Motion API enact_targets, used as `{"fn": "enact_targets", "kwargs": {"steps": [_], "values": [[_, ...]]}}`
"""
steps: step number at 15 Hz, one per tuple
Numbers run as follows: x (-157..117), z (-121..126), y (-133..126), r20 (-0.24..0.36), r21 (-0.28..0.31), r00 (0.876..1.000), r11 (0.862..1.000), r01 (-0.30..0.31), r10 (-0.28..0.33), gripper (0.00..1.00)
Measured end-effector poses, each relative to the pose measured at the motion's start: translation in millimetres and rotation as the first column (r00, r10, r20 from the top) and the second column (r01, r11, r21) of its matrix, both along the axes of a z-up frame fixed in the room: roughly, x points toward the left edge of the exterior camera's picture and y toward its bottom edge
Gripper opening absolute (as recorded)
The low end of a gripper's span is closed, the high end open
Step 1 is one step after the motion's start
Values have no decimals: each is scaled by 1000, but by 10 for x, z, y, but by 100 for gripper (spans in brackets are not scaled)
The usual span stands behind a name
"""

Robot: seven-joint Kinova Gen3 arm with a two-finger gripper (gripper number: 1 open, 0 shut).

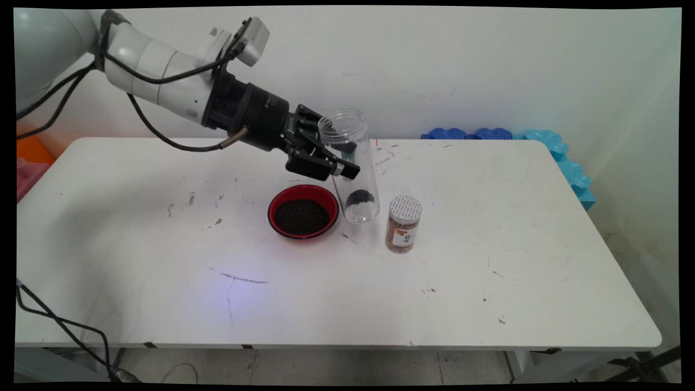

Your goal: Place the picked object on the table

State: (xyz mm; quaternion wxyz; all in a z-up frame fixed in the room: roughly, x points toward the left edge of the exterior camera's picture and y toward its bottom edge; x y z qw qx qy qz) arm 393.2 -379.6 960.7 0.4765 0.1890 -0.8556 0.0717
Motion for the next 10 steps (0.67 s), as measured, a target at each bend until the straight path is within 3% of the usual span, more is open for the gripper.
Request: {"fn": "enact_targets", "kwargs": {"steps": [10], "values": [[-97,-67,40,50,1,999,1000,1,-1,0]]}}
